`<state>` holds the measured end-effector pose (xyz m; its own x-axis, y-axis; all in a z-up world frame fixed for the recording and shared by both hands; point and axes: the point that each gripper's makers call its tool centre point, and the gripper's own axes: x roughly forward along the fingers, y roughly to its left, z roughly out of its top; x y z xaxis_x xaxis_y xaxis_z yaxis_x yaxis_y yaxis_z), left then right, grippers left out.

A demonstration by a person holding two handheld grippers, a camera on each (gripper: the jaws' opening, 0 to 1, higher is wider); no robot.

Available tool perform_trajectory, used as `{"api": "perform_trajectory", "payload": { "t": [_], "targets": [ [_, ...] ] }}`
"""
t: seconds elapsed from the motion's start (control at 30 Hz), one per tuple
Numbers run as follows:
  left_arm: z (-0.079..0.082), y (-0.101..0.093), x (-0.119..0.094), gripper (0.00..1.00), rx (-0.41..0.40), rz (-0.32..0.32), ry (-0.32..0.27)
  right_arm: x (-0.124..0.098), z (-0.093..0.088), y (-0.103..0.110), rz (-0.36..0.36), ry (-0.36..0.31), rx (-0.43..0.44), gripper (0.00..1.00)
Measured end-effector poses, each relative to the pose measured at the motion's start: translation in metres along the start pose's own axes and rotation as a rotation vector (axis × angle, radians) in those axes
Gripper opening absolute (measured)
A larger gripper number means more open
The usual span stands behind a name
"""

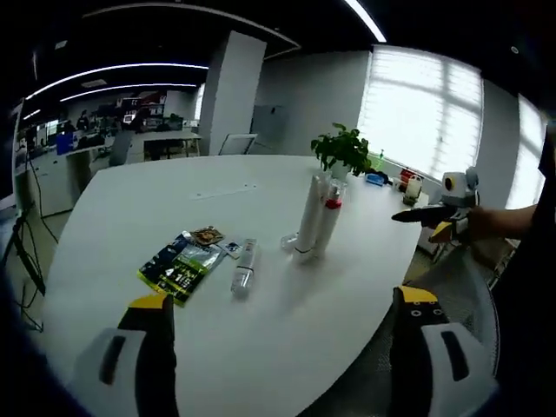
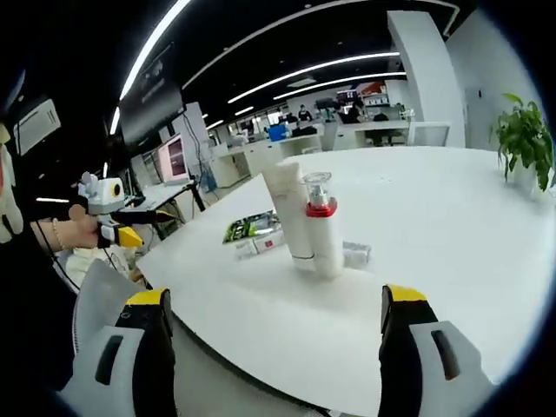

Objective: Arrange the skincare products in the storage area until every visible bottle or jar stands upright without overlapping.

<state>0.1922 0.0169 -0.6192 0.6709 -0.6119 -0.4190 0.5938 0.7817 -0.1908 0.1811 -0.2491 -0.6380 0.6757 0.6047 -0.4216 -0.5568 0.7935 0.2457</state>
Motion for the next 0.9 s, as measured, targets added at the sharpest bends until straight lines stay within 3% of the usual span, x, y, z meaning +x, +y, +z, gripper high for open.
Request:
{"api": "perform_trajectory", "payload": {
  "t": [0.1,0.23,0.3,0.4,0.57,0.9],
  "targets": [
    [0.006,-0.004,0.002,0.96,-0.05,-0.003,-0.056,0.0,0.0,-0.001,0.003,0.015,-0.047,1.0],
    [0.002,-0.001,0.011,0.93,-0.051,0.025,-0.046,0.003,-0.005,-0.006,0.02,0.027,-0.05,1.0],
    [0.002,-0.005,0.011,0.92,-0.096,0.039,-0.044,0.006,-0.008,-0.01,0.023,0.048,-0.053,1.0],
    [0.006,-0.004,0.005,0.93,-0.086,0.036,-0.068,0.009,-0.007,-0.013,0.035,0.041,-0.066,0.99],
    [0.0,0.002,0.001,0.91,-0.104,0.064,-0.05,0.011,0.002,-0.028,0.026,0.023,-0.1,0.93],
    [-0.006,0.002,-0.002,0.93,-0.099,0.09,-0.04,0.013,0.007,-0.045,0.004,0.042,-0.121,0.93]
  ]
}}
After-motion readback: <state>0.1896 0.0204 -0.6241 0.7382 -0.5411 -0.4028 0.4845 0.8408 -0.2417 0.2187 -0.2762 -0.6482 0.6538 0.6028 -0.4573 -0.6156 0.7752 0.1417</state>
